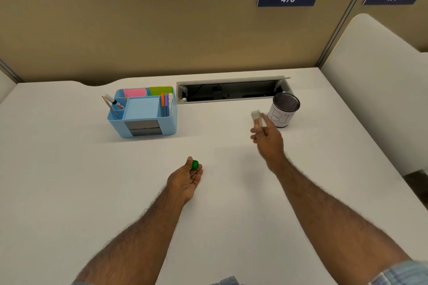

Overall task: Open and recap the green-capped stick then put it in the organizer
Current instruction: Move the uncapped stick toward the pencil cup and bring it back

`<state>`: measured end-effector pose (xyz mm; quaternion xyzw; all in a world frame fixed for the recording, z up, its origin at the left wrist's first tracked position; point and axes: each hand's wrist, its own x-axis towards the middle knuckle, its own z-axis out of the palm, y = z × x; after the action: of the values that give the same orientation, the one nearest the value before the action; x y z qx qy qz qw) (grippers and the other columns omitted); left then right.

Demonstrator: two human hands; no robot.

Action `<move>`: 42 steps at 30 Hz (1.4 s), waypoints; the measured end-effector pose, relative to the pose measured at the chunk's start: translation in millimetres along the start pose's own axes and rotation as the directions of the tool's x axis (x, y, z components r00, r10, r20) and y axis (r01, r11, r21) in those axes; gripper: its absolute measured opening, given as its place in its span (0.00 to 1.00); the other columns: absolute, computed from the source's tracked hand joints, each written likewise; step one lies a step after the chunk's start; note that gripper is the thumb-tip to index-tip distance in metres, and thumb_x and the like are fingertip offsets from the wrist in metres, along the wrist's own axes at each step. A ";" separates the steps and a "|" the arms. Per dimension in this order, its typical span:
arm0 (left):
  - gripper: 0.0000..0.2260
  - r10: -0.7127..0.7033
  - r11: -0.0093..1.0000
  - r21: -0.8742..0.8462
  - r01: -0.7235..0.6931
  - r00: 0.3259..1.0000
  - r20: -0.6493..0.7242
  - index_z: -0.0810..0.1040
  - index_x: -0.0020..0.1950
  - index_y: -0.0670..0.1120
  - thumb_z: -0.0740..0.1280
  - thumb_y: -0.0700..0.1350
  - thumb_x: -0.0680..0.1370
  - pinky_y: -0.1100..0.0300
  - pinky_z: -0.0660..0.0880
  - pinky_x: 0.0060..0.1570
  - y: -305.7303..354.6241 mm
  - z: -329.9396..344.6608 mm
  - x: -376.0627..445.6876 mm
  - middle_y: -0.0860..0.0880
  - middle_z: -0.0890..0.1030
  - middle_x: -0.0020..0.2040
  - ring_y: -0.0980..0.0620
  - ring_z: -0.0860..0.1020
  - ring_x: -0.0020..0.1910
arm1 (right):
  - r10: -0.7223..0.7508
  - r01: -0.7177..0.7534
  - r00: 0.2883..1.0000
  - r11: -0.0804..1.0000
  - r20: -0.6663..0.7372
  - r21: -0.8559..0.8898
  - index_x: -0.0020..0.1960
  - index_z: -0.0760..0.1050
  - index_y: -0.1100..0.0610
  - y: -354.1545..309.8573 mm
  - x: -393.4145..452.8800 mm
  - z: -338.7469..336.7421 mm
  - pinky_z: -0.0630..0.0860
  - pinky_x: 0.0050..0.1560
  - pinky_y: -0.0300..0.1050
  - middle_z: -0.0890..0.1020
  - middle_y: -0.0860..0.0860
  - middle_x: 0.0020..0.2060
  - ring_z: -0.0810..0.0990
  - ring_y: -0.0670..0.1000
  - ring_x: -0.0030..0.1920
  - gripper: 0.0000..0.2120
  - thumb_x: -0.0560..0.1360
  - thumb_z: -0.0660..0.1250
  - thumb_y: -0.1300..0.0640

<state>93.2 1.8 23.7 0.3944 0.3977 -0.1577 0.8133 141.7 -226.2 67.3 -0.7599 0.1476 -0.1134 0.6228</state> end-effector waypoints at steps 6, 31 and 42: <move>0.10 -0.007 1.000 0.009 0.007 1.000 0.000 0.78 0.47 0.39 0.69 0.46 0.76 0.56 0.74 0.54 -0.1 -1.8 0.6 0.41 0.81 0.48 0.46 0.79 0.54 | -0.076 0.019 0.971 0.970 -0.227 -0.244 0.77 0.54 0.46 -15.7 44.8 -32.3 0.77 0.53 0.48 0.82 0.60 0.56 0.81 0.59 0.51 0.27 0.80 0.59 0.48; 0.09 0.029 0.997 0.068 -0.029 1.000 0.001 0.78 0.45 0.40 0.68 0.46 0.76 0.55 0.73 0.54 -2.7 -0.2 0.9 0.42 0.81 0.45 0.48 0.80 0.45 | -0.069 -0.038 0.993 0.560 -0.092 -0.827 0.77 0.50 0.46 -35.1 100.9 -84.2 0.70 0.40 0.49 0.81 0.60 0.53 0.79 0.64 0.53 0.32 0.78 0.61 0.56; 0.09 0.028 0.996 0.083 -0.028 1.000 -0.005 0.78 0.45 0.41 0.68 0.47 0.76 0.55 0.73 0.54 -2.2 0.3 0.2 0.42 0.81 0.45 0.49 0.80 0.45 | -0.064 -0.042 0.994 0.493 -0.084 -0.869 0.63 0.74 0.53 -44.2 102.7 -83.1 0.73 0.46 0.50 0.82 0.60 0.55 0.79 0.64 0.54 0.15 0.77 0.60 0.56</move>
<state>92.2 0.2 22.6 0.4336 0.3877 -0.1614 0.7973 211.4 -331.7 125.9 -0.9640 0.2121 -0.0673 0.1458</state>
